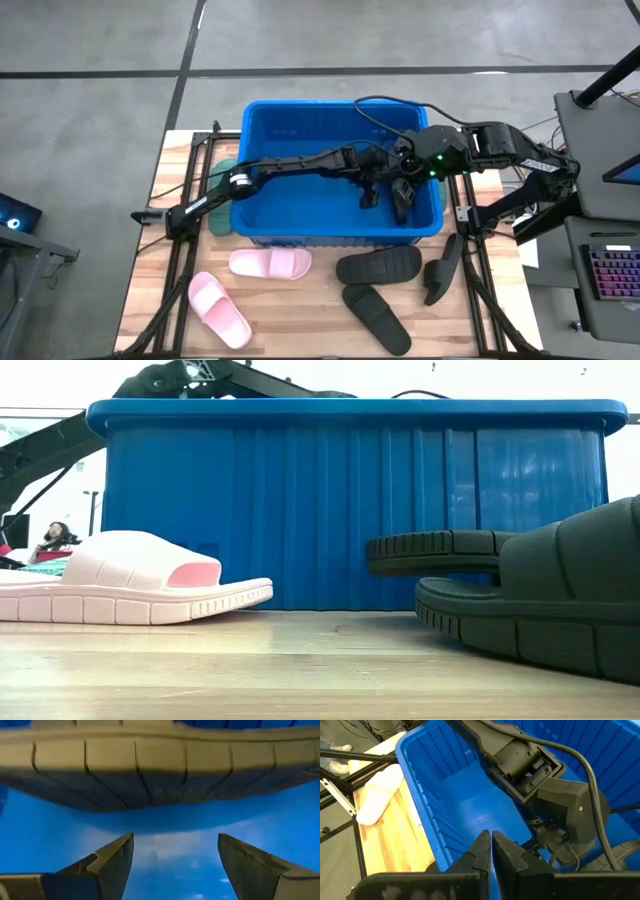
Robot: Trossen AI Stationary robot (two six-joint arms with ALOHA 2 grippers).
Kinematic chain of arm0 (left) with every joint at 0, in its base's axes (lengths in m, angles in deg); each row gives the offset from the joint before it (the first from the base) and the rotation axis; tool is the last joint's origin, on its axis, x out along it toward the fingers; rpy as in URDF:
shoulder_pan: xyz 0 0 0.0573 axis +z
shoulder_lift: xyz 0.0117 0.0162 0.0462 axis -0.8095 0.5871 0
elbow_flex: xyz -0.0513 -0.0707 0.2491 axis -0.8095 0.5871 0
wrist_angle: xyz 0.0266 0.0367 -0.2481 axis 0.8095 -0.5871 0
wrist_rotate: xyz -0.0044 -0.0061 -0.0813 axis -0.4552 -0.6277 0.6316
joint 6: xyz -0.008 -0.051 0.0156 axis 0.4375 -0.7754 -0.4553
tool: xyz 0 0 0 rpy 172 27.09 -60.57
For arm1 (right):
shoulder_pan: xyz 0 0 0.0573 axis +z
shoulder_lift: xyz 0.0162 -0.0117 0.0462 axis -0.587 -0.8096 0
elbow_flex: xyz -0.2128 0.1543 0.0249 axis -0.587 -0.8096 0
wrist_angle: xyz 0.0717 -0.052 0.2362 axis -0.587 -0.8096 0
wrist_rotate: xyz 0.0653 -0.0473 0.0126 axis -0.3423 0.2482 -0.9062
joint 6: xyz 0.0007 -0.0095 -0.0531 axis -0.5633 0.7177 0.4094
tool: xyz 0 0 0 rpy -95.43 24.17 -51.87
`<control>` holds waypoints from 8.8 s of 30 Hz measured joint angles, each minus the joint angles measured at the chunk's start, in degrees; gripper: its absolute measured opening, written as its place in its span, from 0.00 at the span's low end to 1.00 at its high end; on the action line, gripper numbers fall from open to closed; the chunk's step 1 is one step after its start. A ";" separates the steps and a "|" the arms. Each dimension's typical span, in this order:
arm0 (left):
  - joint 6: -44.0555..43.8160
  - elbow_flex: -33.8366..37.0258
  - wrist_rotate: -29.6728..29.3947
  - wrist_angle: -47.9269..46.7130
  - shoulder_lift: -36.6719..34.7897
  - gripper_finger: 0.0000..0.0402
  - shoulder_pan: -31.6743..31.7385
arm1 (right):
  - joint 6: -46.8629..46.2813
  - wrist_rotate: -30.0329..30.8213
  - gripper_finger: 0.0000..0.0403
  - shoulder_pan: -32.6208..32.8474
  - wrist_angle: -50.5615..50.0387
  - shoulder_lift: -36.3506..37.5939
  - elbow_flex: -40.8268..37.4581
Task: Pick and place slides into bin
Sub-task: Put the black slipper into the blue bin
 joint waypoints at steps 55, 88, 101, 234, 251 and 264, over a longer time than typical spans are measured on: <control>-2.02 0.37 -4.87 -7.58 1.21 0.68 1.57 | 1.49 -0.02 0.02 0.00 0.72 0.09 0.00; -0.86 1.00 -7.85 7.39 0.10 0.68 -1.63 | 2.10 -0.15 0.02 0.00 0.74 0.11 0.00; 3.42 1.69 -13.48 10.23 1.85 0.53 -1.92 | 1.92 -0.02 0.02 0.00 0.85 0.11 0.00; -26.23 16.47 -27.45 -7.98 -47.97 0.00 -12.24 | -15.62 33.03 0.02 41.53 -2.43 16.12 -13.66; -46.54 52.23 -35.66 -3.39 -64.88 0.00 -32.08 | -47.41 36.97 0.02 58.18 -6.90 4.82 -14.38; -46.67 69.38 -35.95 6.88 -77.14 0.00 -43.76 | -67.89 28.99 0.02 57.20 -6.40 -10.65 -12.95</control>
